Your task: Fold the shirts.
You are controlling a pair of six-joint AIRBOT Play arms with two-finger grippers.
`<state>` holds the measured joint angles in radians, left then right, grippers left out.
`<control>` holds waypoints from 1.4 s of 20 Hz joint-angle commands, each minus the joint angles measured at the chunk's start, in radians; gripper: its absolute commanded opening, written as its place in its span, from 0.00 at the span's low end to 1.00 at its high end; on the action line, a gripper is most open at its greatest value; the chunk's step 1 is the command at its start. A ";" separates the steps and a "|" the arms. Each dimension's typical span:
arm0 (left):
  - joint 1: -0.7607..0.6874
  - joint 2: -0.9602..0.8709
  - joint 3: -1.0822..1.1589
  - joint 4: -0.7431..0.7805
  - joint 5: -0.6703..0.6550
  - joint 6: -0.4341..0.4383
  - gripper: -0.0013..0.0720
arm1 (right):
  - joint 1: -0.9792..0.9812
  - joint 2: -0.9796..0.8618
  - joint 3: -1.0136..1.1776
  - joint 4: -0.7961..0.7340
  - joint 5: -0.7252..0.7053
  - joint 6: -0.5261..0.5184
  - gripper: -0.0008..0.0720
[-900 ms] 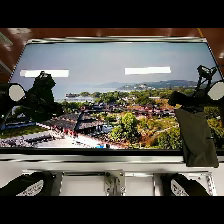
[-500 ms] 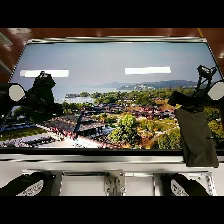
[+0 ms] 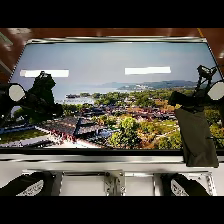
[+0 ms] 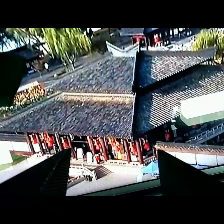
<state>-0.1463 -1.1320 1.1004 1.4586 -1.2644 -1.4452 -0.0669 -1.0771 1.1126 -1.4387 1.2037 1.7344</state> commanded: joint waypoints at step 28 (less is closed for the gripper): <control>0.396 -0.715 0.596 -0.017 0.049 -0.226 0.87 | 0.002 0.000 0.001 0.106 -0.009 -0.027 0.96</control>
<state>0.2306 -1.7473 1.6569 1.4342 -1.2293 -1.6585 -0.0650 -1.0771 1.1126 -1.3350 1.1484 1.7092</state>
